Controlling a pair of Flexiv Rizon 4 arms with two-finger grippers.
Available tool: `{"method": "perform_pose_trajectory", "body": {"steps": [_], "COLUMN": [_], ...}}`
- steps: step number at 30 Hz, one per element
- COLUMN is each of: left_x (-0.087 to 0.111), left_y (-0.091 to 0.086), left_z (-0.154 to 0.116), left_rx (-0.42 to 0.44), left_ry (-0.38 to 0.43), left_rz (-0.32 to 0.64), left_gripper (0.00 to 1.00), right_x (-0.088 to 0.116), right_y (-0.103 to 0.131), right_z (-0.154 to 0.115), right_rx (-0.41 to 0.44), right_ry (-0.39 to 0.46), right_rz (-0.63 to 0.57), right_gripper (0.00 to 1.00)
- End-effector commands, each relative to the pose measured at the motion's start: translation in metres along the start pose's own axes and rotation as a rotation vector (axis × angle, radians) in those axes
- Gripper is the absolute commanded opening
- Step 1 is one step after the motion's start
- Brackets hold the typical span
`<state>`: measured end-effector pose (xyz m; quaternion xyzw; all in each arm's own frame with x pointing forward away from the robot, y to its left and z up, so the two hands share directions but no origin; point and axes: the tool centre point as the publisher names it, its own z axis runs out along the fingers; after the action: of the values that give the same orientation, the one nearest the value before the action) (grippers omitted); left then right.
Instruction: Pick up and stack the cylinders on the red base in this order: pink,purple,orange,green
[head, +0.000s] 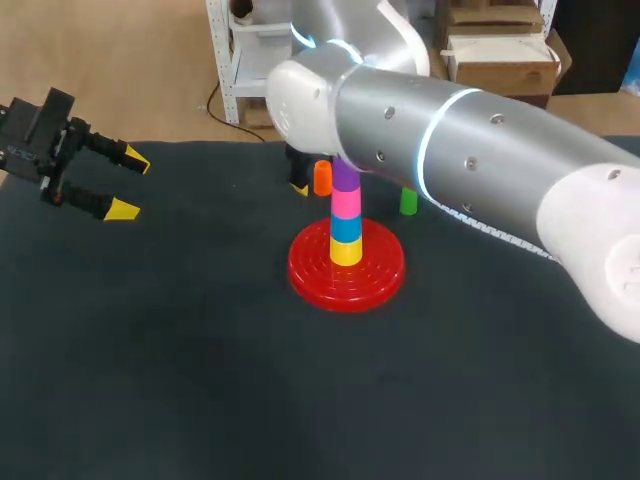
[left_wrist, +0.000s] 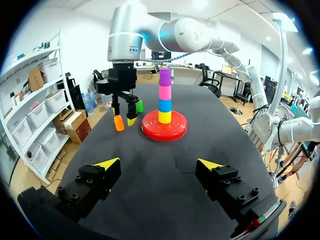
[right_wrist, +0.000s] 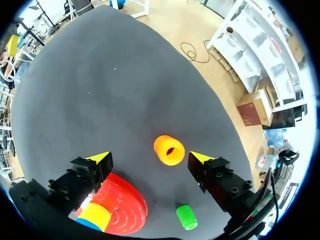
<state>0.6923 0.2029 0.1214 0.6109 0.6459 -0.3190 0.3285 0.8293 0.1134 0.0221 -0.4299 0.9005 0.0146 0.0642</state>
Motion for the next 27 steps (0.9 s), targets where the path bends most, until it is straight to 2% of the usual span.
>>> {"method": "perform_pose_trajectory", "body": {"steps": [1,3,6,10,12,14,16,18,23,27], "left_x": [0.001,0.001,0.001,0.001,0.001,0.001,0.001,0.001,0.001,0.001], "left_y": [0.000,0.000,0.000,0.000,0.000,0.000,0.000,0.000,0.000,0.000], "left_z": [0.000,0.000,0.000,0.000,0.000,0.000,0.000,0.000,0.000,0.000], "left_rx": [-0.001,-0.001,-0.001,-0.001,-0.001,-0.001,-0.001,-0.001,-0.001,-0.001], "left_ry": [-0.002,-0.002,-0.002,-0.002,-0.002,-0.002,-0.002,-0.002,-0.002,-0.002], "left_rz": [0.003,0.003,0.003,0.003,0.003,0.003,0.003,0.003,0.003,0.003], "left_gripper": [1.00,1.00,1.00,1.00,1.00,1.00,1.00,1.00,1.00,1.00], "right_x": [-0.013,-0.015,-0.017,-0.018,-0.018,-0.018,-0.018,-0.018,-0.020,-0.017], "right_y": [-0.008,-0.009,-0.011,-0.013,-0.014,-0.016,-0.016,-0.017,-0.023,-0.027], "right_z": [0.003,0.003,0.003,0.003,0.003,0.003,0.004,0.004,-0.020,-0.065], "right_rx": [-0.005,-0.002,0.002,0.009,0.014,0.026,0.032,0.047,0.111,0.121], "right_ry": [0.208,0.203,0.201,0.209,0.229,0.248,0.258,0.250,0.195,0.088], "right_rz": [0.003,0.003,0.004,0.002,0.000,-0.007,-0.007,-0.007,-0.006,0.011], "right_gripper": [1.00,1.00,0.91,0.61,0.51,0.46,0.34,0.02,0.00,0.00]}}
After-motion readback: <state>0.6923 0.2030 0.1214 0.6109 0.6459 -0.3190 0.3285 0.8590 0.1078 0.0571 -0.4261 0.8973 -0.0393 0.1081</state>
